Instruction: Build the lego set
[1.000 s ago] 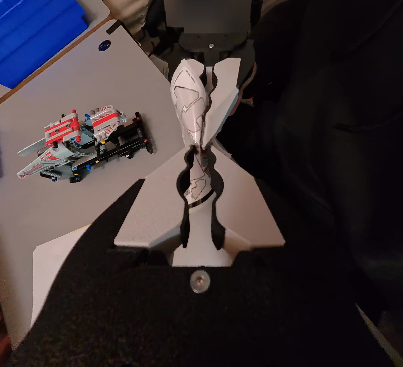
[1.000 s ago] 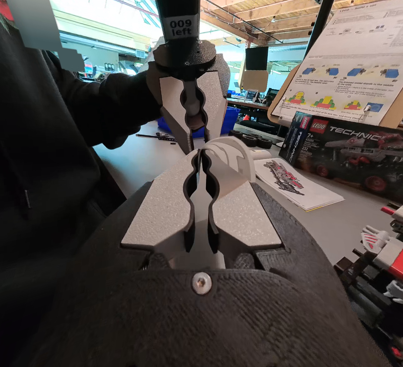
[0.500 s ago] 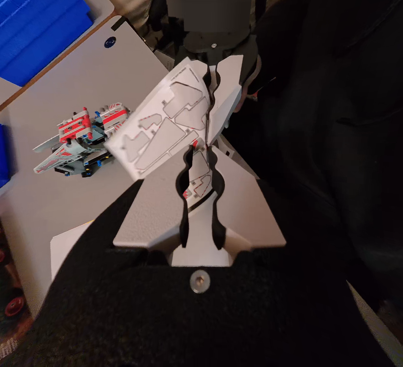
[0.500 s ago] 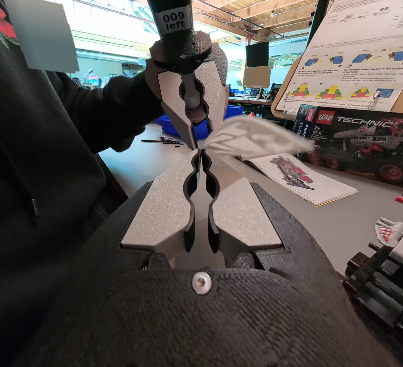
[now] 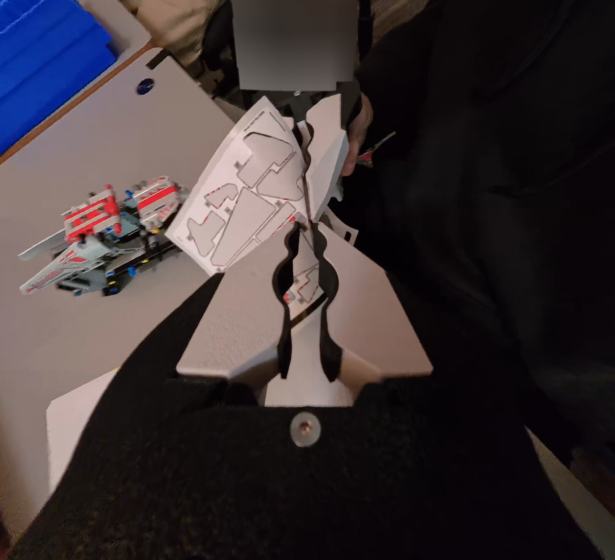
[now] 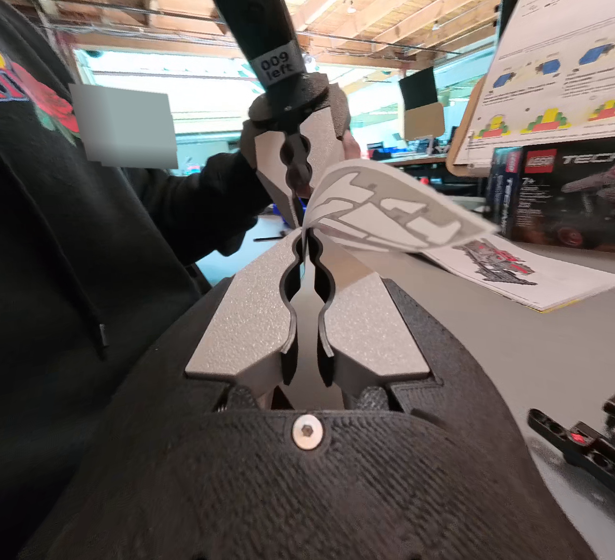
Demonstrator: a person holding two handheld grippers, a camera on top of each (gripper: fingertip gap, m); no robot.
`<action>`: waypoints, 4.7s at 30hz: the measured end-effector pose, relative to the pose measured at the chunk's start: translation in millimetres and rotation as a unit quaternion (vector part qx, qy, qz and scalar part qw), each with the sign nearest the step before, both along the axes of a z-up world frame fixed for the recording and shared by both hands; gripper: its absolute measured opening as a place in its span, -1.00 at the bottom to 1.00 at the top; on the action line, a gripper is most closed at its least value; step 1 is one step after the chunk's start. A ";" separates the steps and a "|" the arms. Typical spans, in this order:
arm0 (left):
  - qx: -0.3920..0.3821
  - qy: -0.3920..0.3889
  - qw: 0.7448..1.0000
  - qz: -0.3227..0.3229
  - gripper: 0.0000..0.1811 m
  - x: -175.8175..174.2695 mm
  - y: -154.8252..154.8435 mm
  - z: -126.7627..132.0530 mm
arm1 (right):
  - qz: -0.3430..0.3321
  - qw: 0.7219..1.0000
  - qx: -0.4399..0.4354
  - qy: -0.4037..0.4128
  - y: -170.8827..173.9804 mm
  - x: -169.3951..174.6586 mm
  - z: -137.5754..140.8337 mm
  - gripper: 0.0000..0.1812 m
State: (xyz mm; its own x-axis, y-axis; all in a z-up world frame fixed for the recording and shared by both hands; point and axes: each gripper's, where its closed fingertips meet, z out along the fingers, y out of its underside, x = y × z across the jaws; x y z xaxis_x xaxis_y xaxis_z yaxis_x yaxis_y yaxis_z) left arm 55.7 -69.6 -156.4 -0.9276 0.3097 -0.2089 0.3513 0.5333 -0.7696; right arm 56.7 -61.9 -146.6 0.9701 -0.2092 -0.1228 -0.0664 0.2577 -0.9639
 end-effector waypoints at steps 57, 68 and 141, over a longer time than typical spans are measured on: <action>-0.020 0.022 0.999 0.024 -0.95 11.7 -5.8 5.5 | 0.011 0.991 0.057 0.122 -3.6 13.3 3.0 -1.00; -0.029 0.128 0.991 -0.022 -0.95 -0.6 -5.3 4.3 | 0.020 0.999 0.021 0.036 -2.5 1.5 1.1 -1.00; -0.017 -0.021 0.998 0.054 -0.99 17.0 -8.7 -14.2 | -0.006 0.997 0.053 0.064 -10.3 10.4 5.3 -0.79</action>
